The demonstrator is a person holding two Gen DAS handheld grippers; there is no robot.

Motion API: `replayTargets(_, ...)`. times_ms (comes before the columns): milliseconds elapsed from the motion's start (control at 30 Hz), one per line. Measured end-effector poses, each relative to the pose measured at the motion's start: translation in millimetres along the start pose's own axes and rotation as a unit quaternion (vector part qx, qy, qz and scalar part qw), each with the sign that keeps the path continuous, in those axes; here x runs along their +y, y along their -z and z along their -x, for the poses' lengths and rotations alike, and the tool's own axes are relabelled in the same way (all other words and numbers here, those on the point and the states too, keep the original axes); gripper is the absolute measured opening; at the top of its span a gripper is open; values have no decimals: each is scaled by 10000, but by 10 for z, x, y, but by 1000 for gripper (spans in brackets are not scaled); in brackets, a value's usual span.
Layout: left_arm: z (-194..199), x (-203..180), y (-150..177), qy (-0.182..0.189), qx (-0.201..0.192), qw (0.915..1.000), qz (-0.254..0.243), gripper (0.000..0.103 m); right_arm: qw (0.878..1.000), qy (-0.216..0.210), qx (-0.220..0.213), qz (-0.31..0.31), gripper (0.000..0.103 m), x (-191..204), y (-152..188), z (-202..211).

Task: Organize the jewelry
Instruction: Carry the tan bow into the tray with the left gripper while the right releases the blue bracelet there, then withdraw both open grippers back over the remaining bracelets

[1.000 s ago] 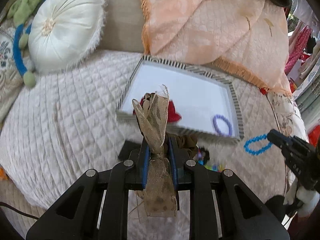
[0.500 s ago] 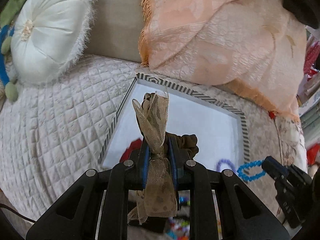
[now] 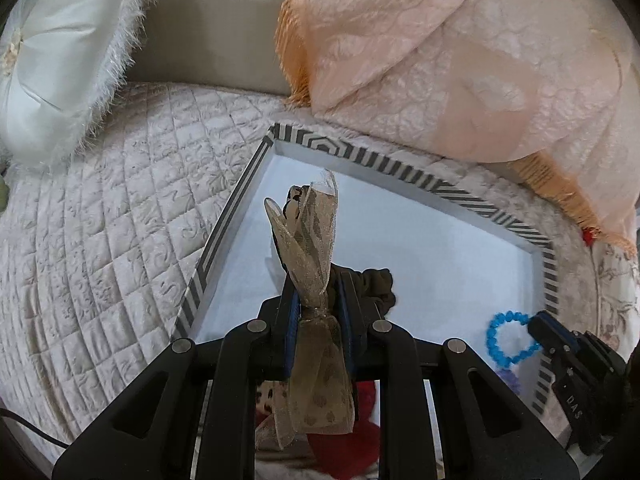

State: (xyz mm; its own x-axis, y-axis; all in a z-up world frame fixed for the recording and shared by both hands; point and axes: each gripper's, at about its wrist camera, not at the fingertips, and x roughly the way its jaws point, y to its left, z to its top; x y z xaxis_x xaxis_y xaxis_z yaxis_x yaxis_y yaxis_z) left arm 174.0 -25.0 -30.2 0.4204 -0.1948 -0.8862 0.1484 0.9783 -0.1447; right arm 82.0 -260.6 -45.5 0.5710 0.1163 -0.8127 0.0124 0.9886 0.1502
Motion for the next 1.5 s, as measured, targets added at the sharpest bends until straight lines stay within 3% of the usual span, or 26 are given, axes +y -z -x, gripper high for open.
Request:
replayTargets(167,-113,7,5,-106,-25,9999,-36,21,10000,-71,45,31,12,-47,52,-71)
replayTargets(267,-118,-7,30,-115,-17,9999,-114,42,9998,-178,-52,-88,38,-66,87,-8)
replayTargets(400,21,21,64,-77,-159,9997,-151,50,9995,-242,-214,-73,38,-46,150,194)
replayTargets(633,500,97,270,-125,-400,9991,-113,51,9985,-219,-495,-16,38,169,415,744)
replayTargets(1067,1315,22,1288,-486,-942,9936,-388,51,9975,-327,-628,-79,38,564,1110,1351)
replayTargets(1233,1526,-50,1610,-547,-1161,9907,-442,51,9972,-173,-724,-31,38,713,1279,1568)
replayTargets(1500,1675,-44,1892,-306,-1047,9931,-441,51,9975,-154,-693,-9,40,784,1477,1727)
